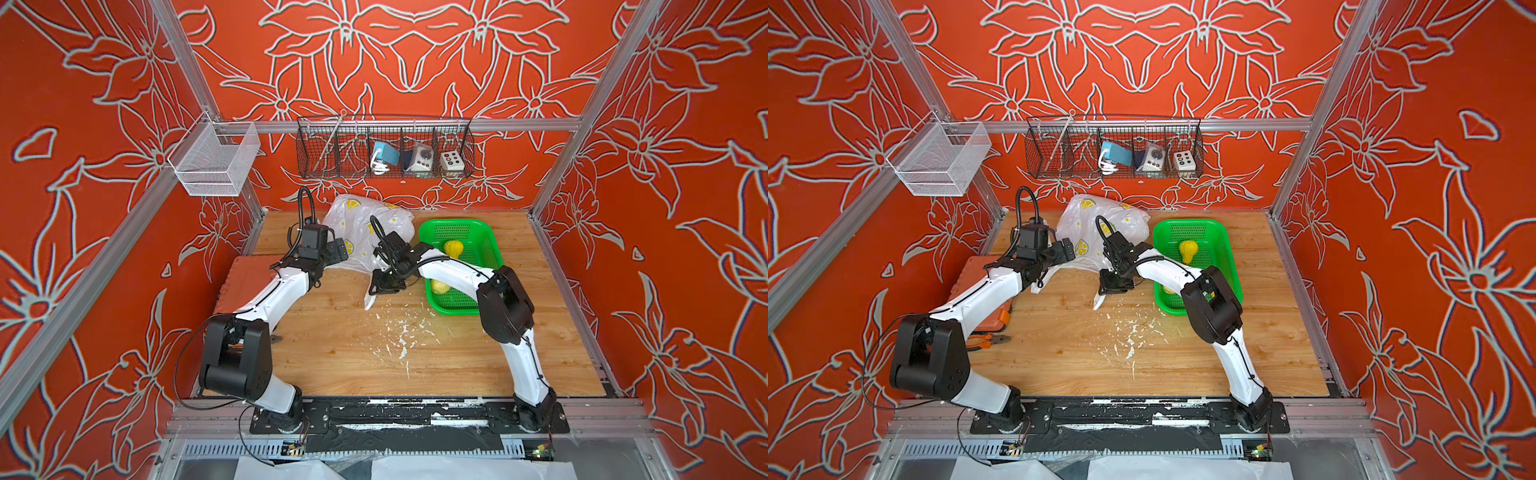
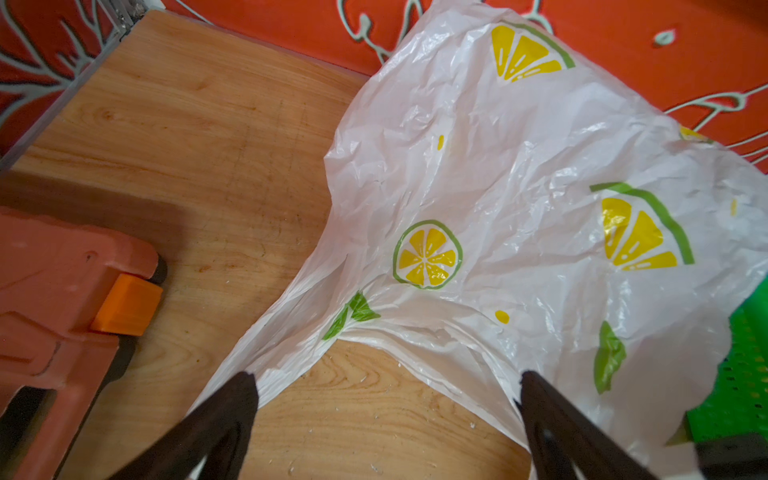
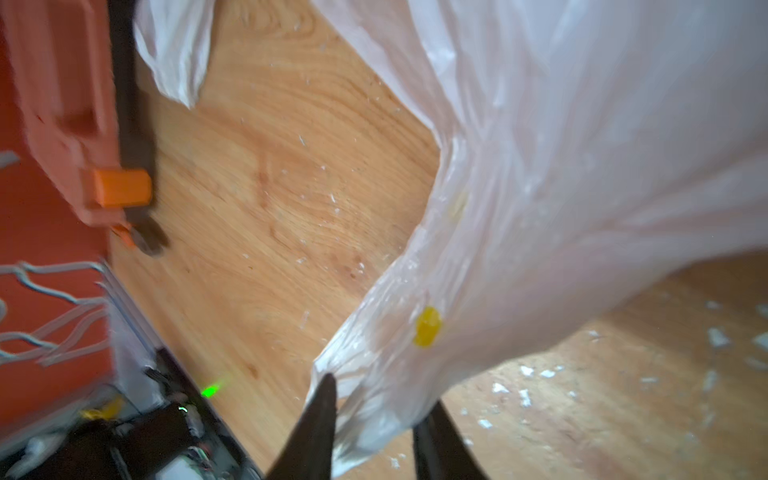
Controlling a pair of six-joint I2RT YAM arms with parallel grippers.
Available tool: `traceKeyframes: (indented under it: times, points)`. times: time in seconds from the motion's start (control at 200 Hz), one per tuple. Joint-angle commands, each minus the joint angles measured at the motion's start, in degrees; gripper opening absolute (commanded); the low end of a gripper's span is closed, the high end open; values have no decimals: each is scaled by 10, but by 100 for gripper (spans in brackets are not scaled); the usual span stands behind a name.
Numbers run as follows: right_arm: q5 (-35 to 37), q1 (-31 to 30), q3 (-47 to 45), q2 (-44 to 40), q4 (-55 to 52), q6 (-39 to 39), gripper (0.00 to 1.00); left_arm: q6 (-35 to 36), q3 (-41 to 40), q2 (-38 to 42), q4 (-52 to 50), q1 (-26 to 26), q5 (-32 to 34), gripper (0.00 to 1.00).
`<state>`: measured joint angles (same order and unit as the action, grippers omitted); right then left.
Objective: Place the pears into plastic bags & tie knots
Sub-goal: Pick up the plastic bag at the center of the board.
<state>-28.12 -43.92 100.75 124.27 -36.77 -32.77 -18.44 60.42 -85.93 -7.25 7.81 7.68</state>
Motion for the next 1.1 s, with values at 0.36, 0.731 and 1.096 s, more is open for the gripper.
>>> traceKeyframes:
  times: [0.36,0.731,1.096]
  points:
    - [3,3,-77,-171,-167,152,0,184,-32,84,-31,85,22,94]
    - [25,16,-106,-229,-218,195,0,279,-236,285,63,159,58,90]
    - [21,18,-107,-242,-221,202,0,328,-261,250,82,234,91,88]
